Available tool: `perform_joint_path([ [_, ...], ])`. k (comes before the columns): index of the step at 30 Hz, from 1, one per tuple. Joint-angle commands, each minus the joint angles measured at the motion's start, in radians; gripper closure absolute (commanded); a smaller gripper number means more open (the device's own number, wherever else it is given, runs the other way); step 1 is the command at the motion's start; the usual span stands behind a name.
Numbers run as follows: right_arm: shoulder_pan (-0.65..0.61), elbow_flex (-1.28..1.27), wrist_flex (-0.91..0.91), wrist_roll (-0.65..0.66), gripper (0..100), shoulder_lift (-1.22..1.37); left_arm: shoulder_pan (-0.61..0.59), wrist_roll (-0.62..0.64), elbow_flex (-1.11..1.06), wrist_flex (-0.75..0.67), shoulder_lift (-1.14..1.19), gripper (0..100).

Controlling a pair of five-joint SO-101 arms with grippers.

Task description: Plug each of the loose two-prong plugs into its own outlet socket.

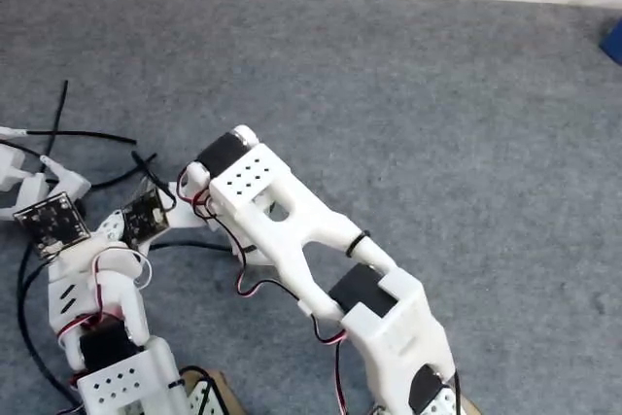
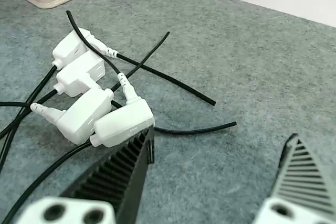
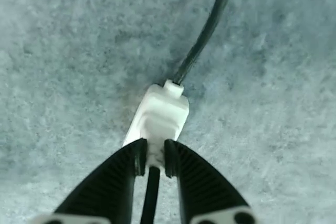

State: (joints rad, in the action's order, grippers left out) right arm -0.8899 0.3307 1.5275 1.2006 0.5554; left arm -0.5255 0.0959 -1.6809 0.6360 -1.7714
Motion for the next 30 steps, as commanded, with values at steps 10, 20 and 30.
perform_joint_path([
  [10,0.013,0.012,0.082,-0.187,69.7,-0.226,-0.005,0.006,0.005,-0.021,-0.010,62],
  [20,0.022,0.159,0.182,-0.302,65.5,-0.435,0.042,0.005,-0.005,-0.017,-0.007,62],
  [30,0.372,0.346,0.240,-0.634,65.5,-0.615,0.252,-0.068,0.108,0.187,0.001,62],
])
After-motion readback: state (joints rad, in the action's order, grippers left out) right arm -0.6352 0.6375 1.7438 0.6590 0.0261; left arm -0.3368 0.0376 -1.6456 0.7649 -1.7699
